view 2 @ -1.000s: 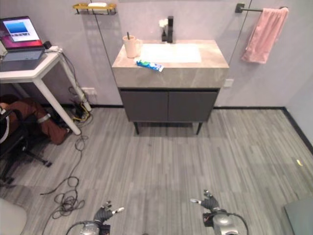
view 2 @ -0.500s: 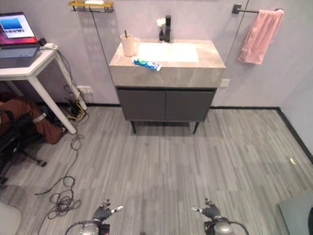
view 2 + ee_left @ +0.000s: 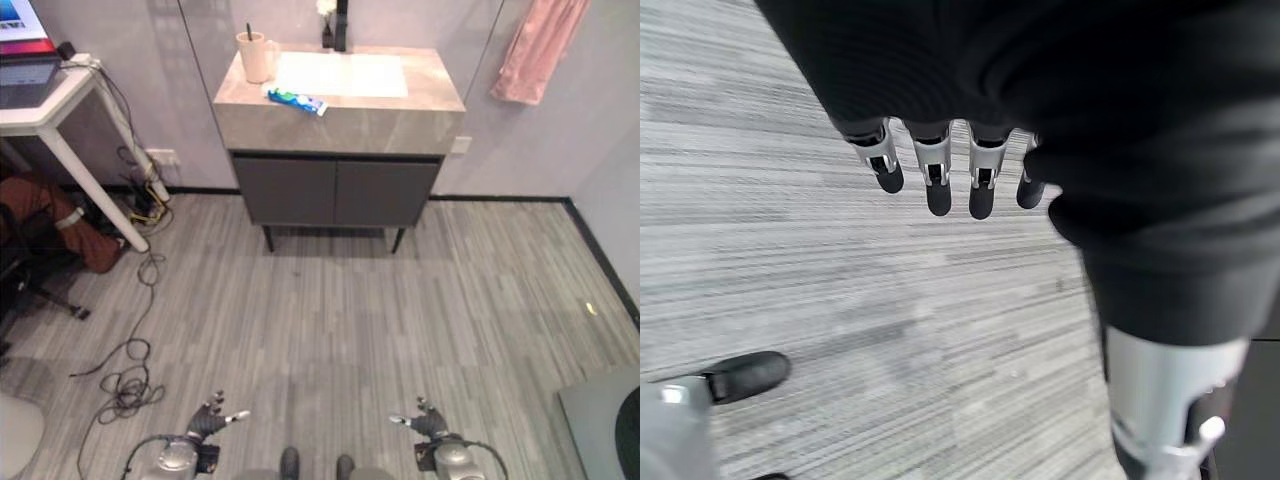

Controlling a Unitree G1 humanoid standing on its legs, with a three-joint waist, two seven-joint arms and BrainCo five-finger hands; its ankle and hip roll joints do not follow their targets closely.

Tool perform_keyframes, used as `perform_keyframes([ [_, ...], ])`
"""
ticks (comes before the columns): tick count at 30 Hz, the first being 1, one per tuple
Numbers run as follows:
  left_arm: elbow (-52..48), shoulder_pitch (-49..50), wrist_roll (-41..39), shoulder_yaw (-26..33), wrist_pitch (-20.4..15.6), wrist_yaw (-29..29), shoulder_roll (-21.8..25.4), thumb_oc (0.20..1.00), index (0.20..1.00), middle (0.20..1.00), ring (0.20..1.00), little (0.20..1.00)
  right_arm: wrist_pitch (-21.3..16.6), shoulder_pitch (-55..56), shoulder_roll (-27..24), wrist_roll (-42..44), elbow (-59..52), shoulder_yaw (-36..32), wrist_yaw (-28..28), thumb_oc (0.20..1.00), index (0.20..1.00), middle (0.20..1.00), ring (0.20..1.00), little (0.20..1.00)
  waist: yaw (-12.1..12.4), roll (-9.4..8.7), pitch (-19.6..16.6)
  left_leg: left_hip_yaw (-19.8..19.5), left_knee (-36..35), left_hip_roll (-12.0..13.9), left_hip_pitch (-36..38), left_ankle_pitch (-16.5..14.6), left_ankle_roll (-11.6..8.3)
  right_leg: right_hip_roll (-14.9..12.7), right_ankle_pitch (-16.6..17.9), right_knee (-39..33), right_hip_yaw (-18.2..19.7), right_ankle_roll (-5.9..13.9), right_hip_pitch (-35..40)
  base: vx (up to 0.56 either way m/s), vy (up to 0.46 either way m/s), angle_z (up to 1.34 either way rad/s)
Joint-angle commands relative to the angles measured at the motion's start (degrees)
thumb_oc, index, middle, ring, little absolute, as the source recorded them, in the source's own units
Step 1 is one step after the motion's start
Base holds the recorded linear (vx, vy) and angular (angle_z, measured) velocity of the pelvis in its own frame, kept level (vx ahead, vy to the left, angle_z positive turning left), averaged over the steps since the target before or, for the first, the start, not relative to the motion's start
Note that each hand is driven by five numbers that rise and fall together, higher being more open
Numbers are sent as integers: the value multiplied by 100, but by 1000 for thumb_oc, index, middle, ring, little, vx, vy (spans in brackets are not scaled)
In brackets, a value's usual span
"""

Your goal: Put brush and paste in cup on sink, flatten towel.

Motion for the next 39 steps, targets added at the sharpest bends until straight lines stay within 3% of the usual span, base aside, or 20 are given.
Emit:
perform_keyframes([
  [1,-52,-215,179,41,-188,12,9,1000,1000,1000,1000,1000,-164,-65,-97,-72,-220,326,-93,1000,1000,1000,1000,1000,98,-205,-236,73,903,-48,-216,-564,-66,-506,560,-183,-58,567,-177,6,53,-3],
  [7,-292,-243,376,-82,-160,9,100,1000,1000,1000,1000,1000,-128,-195,-88,-51,-176,297,-120,1000,1000,1000,1000,1000,110,-165,-178,127,905,-134,-208,-642,33,-587,558,-13,-14,662,-260,15,91,-3],
  [13,-796,-70,514,-136,-96,-46,241,1000,1000,1000,1000,1000,-91,-220,1,84,-507,306,-125,1000,1000,1000,1000,1000,76,-48,-51,203,639,-185,-31,-621,235,-717,920,966,157,957,-825,22,166,-13],
  [14,-1081,62,686,-177,-78,-74,343,1000,1000,1000,1000,1000,-120,-35,-37,98,-956,244,-143,1000,1000,1000,1000,1000,20,-9,36,202,605,-213,52,-641,303,-751,1162,1502,179,977,-1062,69,269,-19],
  [15,-1393,209,762,-159,-32,-155,440,1000,1000,1000,1000,1000,-137,168,-66,179,-1255,130,-152,1000,1000,1000,1000,1000,-40,40,112,163,650,-235,93,-705,356,-690,1136,1871,197,941,-1252,58,217,-15],
  [17,-1367,242,783,-159,-30,-169,440,1000,1000,1000,1000,1000,-146,225,-59,212,-1265,75,-173,1000,1000,1000,1000,1000,-59,53,121,151,676,-266,112,-747,366,-686,1106,1896,153,928,-1307,78,110,0],
  [19,-1190,183,783,-147,-11,-161,386,1000,1000,1000,1000,1000,-155,248,-94,176,-1220,62,-180,1000,1000,1000,1000,1000,-156,40,102,64,658,-408,207,-852,376,-520,980,1389,135,859,-1532,202,101,-1],
  [20,-1135,155,790,-146,-17,-136,370,1000,1000,1000,1000,1000,-159,233,-93,165,-1182,70,-194,1000,1000,1000,1000,1000,-164,25,103,65,632,-434,251,-885,370,-564,1019,1133,44,863,-1586,242,36,-4],
  [22,-1049,107,782,-143,-28,-105,336,1000,1000,1000,1000,1000,-159,201,-107,132,-1141,84,-203,1000,1000,1000,1000,1000,-196,8,112,50,591,-460,345,-936,349,-646,1152,658,-93,896,-1627,175,-11,2],
  [23,-881,10,737,-160,-44,-101,265,1000,1000,1000,1000,1000,-167,157,-117,129,-1073,83,-219,1000,1000,1000,1000,1000,-267,11,107,11,511,-474,486,-973,318,-694,1381,73,-143,953,-1778,206,-4,8],
  [26,-830,-62,661,-184,-42,-106,208,1000,1000,1000,1000,1000,-159,167,-83,367,-1120,-13,-246,1000,1000,1000,1000,1000,-431,12,110,-152,438,-481,786,-1025,231,-686,1683,-553,82,1030,-1982,303,-1,14],
  [28,-874,-42,598,-160,-39,-137,197,1000,1000,1000,1000,1000,-125,237,-119,326,-1214,-50,-208,1000,1000,1000,1000,1000,-527,84,75,-304,324,-377,1163,-1071,122,-674,1818,-876,-138,1071,-2019,412,-41,32],
  [32,-836,-28,653,-216,-1,-153,149,1000,1000,1000,1000,1000,-101,356,-176,288,-1201,-81,-174,1000,1000,1000,1000,1000,-620,105,-87,-529,315,-275,1457,-1106,16,-596,1917,-689,-20,992,-1868,336,-82,55],
  [34,-553,-113,701,-252,12,-112,33,1000,1000,1000,1000,1000,-83,335,-268,199,-1030,-37,-148,1000,1000,1000,1000,1000,-655,238,-262,-673,483,-73,1521,-724,-206,-374,1893,-620,-87,858,-1685,412,-168,35],
  [35,-553,-113,701,-252,12,-112,33,1000,1000,1000,1000,1000,-83,335,-268,199,-1031,-37,-148,1000,1000,1000,1000,1000,-655,239,-262,-674,483,-72,1521,-724,-206,-373,1892,-620,-87,858,-1685,352,-184,23],
  [36,-562,-108,650,-239,21,-112,24,1000,1000,1000,1000,1000,-90,349,-314,169,-1043,-8,-111,1000,1000,1000,1000,1000,-659,285,-324,-750,691,22,1499,-384,-332,-264,1809,-571,-117,762,-1632,324,-171,12],
  [37,-447,-141,625,-256,25,-134,-6,1000,1000,1000,1000,1000,-82,392,-391,135,-998,14,-81,1000,1000,1000,1000,1000,-655,345,-353,-775,1441,131,1194,354,-678,-138,1640,-621,-174,597,-1363,425,-238,-12],
  [38,-365,-200,633,-288,35,-121,-7,1000,1000,1000,1000,1000,-86,379,-426,99,-1009,37,-78,1000,1000,1000,1000,1000,-679,283,-345,-682,2114,161,845,863,-910,-175,1534,-649,-216,508,-1203,373,-218,18],
  [39,-336,-252,613,-300,45,-122,-1,1000,1000,1000,1000,1000,-84,358,-455,105,-983,46,-103,1000,1000,1000,1000,1000,-656,189,-306,-538,2582,182,543,1117,-991,-231,1430,-689,-217,429,-1015,254,-224,37],
])
